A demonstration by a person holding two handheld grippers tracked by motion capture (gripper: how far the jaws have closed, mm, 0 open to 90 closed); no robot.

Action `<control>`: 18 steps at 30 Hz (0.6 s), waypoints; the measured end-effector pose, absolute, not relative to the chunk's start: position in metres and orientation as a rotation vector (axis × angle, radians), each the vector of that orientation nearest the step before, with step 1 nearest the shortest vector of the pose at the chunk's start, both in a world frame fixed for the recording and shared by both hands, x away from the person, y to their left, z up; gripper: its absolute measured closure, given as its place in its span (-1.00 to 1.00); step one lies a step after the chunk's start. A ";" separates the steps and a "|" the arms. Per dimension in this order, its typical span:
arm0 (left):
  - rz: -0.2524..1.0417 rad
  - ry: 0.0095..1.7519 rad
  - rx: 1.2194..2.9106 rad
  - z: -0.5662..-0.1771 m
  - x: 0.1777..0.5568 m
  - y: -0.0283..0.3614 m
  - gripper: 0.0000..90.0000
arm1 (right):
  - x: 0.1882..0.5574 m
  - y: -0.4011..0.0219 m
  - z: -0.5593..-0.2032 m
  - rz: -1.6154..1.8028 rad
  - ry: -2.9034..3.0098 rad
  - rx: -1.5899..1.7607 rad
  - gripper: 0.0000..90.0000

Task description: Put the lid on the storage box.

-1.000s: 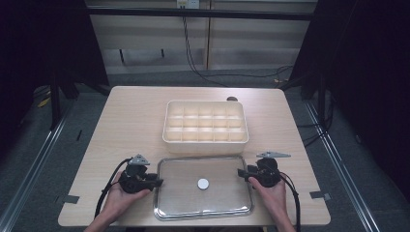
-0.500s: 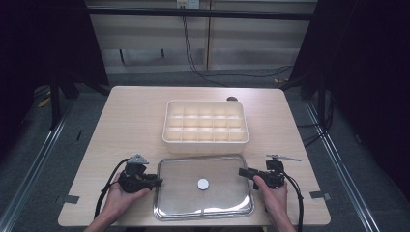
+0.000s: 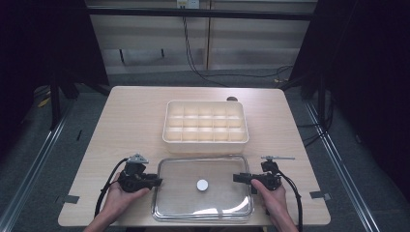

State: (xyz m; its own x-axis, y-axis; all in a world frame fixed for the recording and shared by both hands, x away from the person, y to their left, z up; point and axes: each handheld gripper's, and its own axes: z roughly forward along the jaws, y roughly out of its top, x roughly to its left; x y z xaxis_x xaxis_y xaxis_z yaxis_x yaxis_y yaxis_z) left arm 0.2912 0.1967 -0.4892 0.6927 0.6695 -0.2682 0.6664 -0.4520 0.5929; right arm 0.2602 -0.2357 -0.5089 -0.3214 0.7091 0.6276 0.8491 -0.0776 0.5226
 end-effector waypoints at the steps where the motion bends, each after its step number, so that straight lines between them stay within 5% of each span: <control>1: 0.013 1.017 2.207 -0.490 0.291 0.196 0.48 | 0.261 -0.236 -0.509 -1.360 -2.019 -1.732 0.17; 11: 0.000 1.002 2.205 -0.490 0.292 0.197 0.35 | 0.257 -0.241 -0.498 -1.526 -2.030 -1.703 0.40; 18: 0.008 1.025 2.176 -0.491 0.290 0.198 0.00 | 0.257 -0.244 -0.499 -1.535 -2.042 -1.691 0.45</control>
